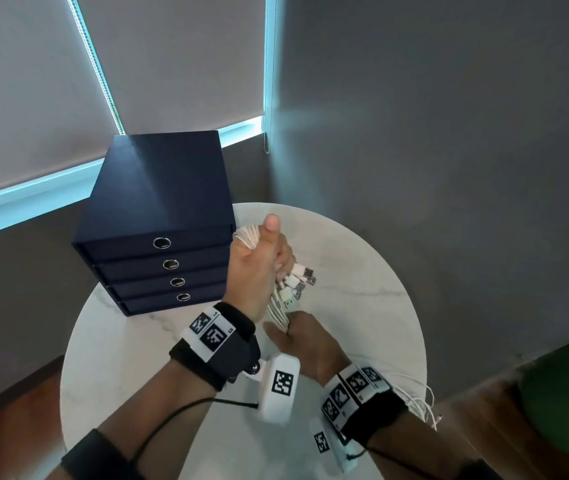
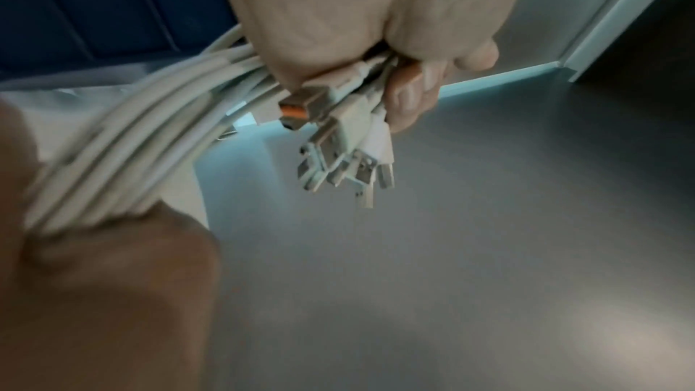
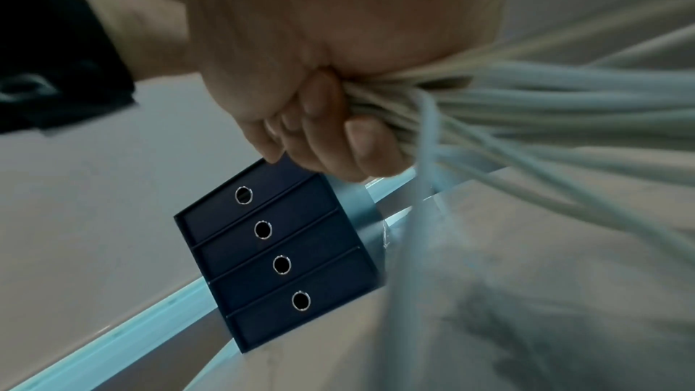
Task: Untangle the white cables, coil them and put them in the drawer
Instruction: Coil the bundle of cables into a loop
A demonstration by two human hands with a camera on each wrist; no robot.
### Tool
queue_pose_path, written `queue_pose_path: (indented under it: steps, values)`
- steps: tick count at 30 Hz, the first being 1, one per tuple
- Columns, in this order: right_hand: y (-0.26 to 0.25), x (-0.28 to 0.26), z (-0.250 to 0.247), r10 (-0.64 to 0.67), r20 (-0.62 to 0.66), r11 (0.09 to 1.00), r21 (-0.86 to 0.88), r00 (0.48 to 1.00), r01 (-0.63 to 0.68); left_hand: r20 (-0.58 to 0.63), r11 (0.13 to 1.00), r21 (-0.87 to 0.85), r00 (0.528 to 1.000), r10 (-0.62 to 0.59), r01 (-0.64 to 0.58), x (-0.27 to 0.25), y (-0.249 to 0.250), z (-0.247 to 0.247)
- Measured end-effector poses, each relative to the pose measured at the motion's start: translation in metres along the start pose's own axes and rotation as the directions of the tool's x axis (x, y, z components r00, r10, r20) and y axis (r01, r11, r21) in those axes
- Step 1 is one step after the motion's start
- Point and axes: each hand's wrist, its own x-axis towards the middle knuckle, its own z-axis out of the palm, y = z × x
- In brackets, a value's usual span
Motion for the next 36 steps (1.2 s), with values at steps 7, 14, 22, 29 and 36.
queue_pose_path:
  steps: [7,14,22,29,36]
  values:
    - [0.022,-0.022,-0.007,-0.047,0.152,0.979,-0.187,0.987,0.075,-0.137,0.993,0.115,0.989,0.052,-0.036,-0.005,-0.035,-0.018]
    - [0.022,-0.037,-0.032,-0.009,0.194,0.949,-0.307,0.981,0.069,0.089,0.921,0.389,0.996,-0.006,-0.029,-0.019,-0.058,-0.028]
    - [-0.026,-0.035,-0.115,-0.036,0.254,0.885,-0.442,0.967,0.149,0.398,0.835,0.546,0.857,-0.328,0.066,-0.05,-0.059,-0.035]
    - [-0.045,0.002,-0.152,-0.171,0.13,0.985,0.035,0.977,0.168,0.491,0.936,0.053,0.807,-0.327,0.347,-0.061,-0.014,0.002]
    - [-0.024,0.011,-0.093,-0.149,0.125,0.789,0.613,0.981,0.042,0.538,0.879,-0.216,0.803,-0.255,0.424,-0.045,0.01,0.01]
